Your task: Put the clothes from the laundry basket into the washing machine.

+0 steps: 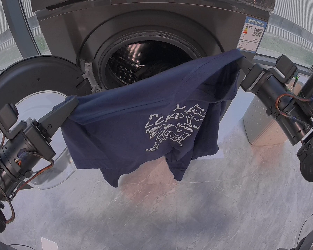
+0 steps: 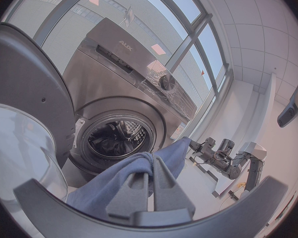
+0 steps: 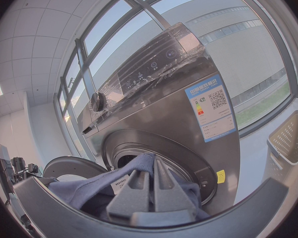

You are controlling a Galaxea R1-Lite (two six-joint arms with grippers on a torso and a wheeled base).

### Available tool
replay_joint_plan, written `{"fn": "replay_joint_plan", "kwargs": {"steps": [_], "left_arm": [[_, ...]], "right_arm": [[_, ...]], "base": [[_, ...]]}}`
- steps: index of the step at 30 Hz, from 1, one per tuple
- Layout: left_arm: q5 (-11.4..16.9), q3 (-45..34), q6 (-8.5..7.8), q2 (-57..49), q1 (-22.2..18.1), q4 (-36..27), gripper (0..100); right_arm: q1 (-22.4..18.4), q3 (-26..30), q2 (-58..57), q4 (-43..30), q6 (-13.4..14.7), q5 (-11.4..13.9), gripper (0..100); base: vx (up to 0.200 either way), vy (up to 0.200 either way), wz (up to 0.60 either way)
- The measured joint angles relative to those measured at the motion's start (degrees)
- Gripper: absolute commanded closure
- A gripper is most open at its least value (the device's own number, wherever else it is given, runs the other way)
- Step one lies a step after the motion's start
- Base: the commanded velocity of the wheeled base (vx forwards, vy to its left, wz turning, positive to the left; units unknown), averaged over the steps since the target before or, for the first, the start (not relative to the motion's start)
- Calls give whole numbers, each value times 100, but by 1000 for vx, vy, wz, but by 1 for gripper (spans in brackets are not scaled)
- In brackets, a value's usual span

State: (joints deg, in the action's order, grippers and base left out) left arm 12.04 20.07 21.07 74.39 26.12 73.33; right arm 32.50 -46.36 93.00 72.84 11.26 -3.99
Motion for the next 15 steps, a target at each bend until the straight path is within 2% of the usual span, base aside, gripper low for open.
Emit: {"fn": "replay_joint_plan", "kwargs": {"steps": [8,15], "left_arm": [[0,52,0,9,-28,-9,100],[2,317,-2,124,-260,-13,100]], "right_arm": [[74,-55,-20,5,-2,-4,100],[60,9,-44,7,0,-6,100]], "base": [[0,0,0],[0,0,0]]}}
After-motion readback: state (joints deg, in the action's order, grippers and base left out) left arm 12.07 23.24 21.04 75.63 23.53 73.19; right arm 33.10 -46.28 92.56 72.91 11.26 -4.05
